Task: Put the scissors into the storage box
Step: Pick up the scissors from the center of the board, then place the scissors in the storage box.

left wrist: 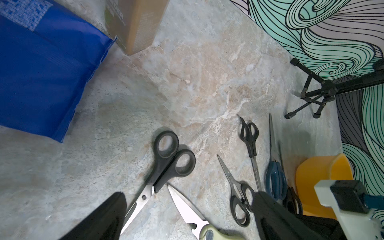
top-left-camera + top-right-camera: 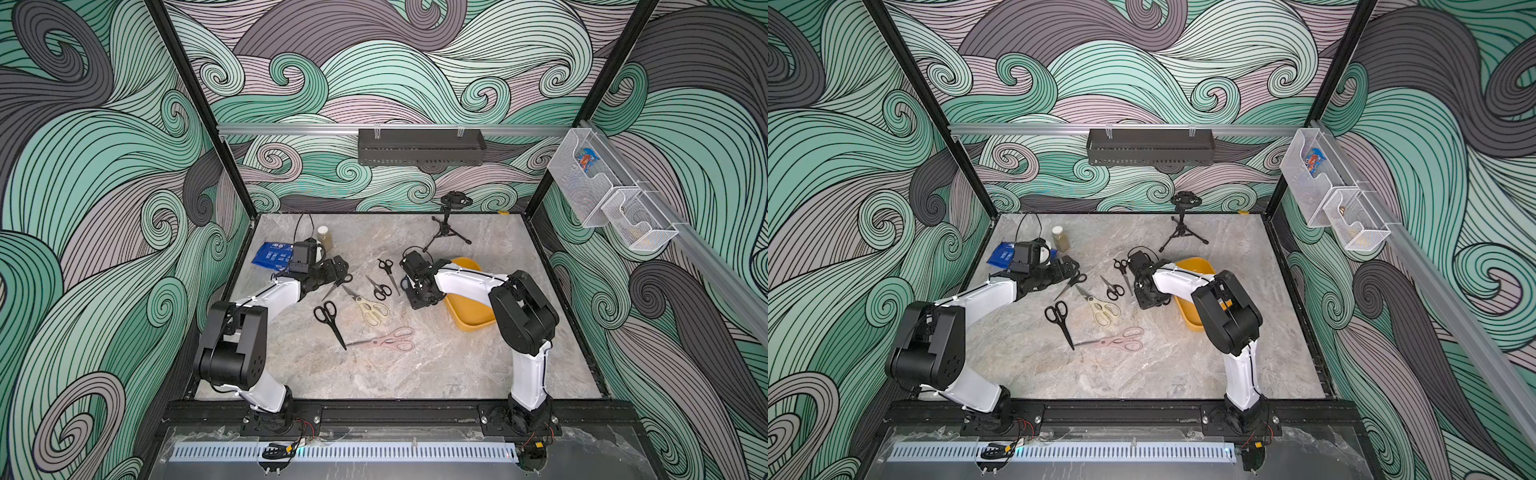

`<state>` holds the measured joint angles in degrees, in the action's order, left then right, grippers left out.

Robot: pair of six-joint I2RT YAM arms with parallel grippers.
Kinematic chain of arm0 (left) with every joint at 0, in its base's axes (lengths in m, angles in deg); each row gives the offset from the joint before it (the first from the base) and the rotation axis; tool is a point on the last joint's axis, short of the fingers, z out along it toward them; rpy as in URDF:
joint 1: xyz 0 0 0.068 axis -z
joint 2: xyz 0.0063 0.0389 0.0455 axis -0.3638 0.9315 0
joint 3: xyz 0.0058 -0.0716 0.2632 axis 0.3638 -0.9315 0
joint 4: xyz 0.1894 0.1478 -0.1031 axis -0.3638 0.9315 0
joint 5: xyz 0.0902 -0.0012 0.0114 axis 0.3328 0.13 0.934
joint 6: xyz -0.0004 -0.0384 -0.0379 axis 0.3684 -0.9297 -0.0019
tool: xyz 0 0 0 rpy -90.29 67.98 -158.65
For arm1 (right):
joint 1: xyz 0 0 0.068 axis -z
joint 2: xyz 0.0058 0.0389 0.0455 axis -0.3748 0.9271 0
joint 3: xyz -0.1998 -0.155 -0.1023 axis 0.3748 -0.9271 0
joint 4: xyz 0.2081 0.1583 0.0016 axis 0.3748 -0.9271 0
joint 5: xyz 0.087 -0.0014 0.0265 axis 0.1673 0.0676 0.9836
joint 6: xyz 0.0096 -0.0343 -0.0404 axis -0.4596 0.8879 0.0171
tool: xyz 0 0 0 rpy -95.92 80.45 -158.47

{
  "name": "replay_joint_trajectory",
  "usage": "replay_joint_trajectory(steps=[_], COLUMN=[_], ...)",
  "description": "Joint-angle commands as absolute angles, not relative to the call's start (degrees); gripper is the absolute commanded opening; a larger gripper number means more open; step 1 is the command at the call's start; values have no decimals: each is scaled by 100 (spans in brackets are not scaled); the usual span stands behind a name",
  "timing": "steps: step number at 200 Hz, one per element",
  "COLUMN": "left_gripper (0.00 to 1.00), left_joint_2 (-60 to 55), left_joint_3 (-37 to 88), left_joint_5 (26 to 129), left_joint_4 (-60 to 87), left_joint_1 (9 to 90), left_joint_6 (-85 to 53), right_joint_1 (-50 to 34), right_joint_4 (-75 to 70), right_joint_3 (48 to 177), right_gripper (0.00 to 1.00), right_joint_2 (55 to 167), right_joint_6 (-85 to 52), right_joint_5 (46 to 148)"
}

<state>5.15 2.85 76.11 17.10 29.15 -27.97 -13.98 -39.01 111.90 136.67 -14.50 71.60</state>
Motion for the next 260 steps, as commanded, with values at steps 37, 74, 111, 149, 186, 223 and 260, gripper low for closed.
replay_joint_trajectory(steps=[37, 74, 111, 149, 186, 223, 260], left_gripper=[99, 99, 99, 99, 99, 99, 99], left_joint_2=[564, 603, 663, 673, 677, 693, 681], left_joint_3=[387, 387, 387, 378, 361, 326, 308], left_joint_5=[7528, 7510, 7458, 7458, 7409, 7334, 7317], left_joint_4=[1644, 1643, 1643, 1647, 1636, 1577, 1578], left_joint_1=[2845, 2831, 2819, 2823, 2825, 2819, 2819], left_joint_6=[-2831, -2831, -2832, -2840, -2853, -2906, -2910], right_joint_1=[-1405, -1416, -1416, -1318, -796, -161, 276], right_joint_4=[-4044, -4046, -4044, -4053, -4113, -4146, -4141], right_joint_3=[11179, 11408, 11767, 11842, 11233, 10515, 10080], right_gripper=[0, 0, 0, 0, 0, 0, 0], right_joint_2=[13398, 12620, 12158, 11708, 11171, 10837, 11001], right_joint_6=[-1506, -1452, -1243, -850, -579, -292, -356], right_joint_5=[7232, 7711, 8233, 7784, 7506, 7464, 7529])
